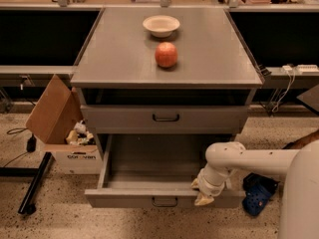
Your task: Open middle drawer
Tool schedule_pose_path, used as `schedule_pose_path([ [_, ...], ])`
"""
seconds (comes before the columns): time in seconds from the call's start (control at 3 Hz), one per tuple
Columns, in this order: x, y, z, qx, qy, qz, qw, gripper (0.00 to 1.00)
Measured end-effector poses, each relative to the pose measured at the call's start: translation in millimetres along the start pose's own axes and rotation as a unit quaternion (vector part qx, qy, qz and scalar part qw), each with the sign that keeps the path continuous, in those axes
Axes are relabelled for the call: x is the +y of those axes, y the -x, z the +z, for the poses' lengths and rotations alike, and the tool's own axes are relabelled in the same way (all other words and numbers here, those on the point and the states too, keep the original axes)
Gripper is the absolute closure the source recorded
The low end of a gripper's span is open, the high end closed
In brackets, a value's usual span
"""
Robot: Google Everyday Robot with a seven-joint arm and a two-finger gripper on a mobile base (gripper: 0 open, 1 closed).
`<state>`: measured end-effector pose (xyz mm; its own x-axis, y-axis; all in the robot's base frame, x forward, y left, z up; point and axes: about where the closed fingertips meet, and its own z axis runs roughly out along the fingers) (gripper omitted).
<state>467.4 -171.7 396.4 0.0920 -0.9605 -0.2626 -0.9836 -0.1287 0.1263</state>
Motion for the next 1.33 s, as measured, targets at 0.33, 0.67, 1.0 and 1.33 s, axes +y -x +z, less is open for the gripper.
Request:
schedule_pose_path([
  [0.33,12.3,1.3,-0.2,-0.001,-0.006,0.003,1.0,0.96],
  [0.67,12.3,1.5,-0.1,-0.001,-0.006,0.003,1.0,1.0],
  [1.0,24.1,1.7,3.0,-0.011,-0.009,0.008,0.9999,1.0],
  [1.33,23.9,2.1,2.7,-0.011,-0.009,0.008,0.9999,1.0],
])
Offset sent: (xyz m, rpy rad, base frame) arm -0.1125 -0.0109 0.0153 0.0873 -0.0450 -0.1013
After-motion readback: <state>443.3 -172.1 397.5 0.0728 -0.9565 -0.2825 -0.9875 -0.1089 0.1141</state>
